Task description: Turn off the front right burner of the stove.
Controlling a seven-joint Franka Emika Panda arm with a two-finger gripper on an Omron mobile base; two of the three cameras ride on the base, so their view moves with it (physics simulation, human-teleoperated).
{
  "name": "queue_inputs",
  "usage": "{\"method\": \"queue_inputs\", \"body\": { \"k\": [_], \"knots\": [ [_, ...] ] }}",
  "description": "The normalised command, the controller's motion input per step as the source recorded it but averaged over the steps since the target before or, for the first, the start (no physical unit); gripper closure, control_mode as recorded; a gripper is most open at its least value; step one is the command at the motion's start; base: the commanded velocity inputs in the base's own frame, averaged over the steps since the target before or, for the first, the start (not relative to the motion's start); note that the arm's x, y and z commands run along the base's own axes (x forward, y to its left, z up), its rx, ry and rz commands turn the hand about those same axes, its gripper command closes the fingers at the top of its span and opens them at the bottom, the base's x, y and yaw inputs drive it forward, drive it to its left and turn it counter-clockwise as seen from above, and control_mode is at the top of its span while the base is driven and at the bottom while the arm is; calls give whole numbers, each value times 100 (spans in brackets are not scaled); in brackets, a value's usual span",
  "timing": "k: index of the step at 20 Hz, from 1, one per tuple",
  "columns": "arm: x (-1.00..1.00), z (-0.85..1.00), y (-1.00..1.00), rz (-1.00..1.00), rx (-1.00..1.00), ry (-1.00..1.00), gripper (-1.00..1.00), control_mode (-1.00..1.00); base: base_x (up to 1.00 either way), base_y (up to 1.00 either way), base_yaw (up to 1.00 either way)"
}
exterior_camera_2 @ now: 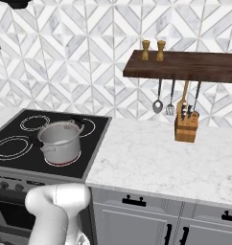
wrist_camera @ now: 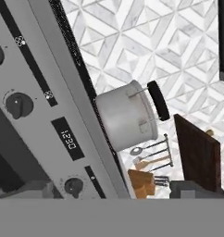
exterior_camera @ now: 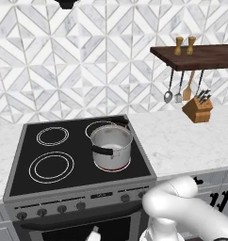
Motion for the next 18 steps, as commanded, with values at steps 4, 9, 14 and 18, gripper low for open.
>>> {"method": "queue_inputs", "body": {
  "k": [4,9,14,18],
  "knots": [
    [41,0,-51,11,25,-10,-100,-100,0,0,0],
    [19,0,-4,3,8,-1,-100,-100,0,0,0],
    [45,0,0,3,2,0,-100,-100,0,0,0],
    [31,0,0,17,13,0,-100,-100,0,0,0]
  ]
}}
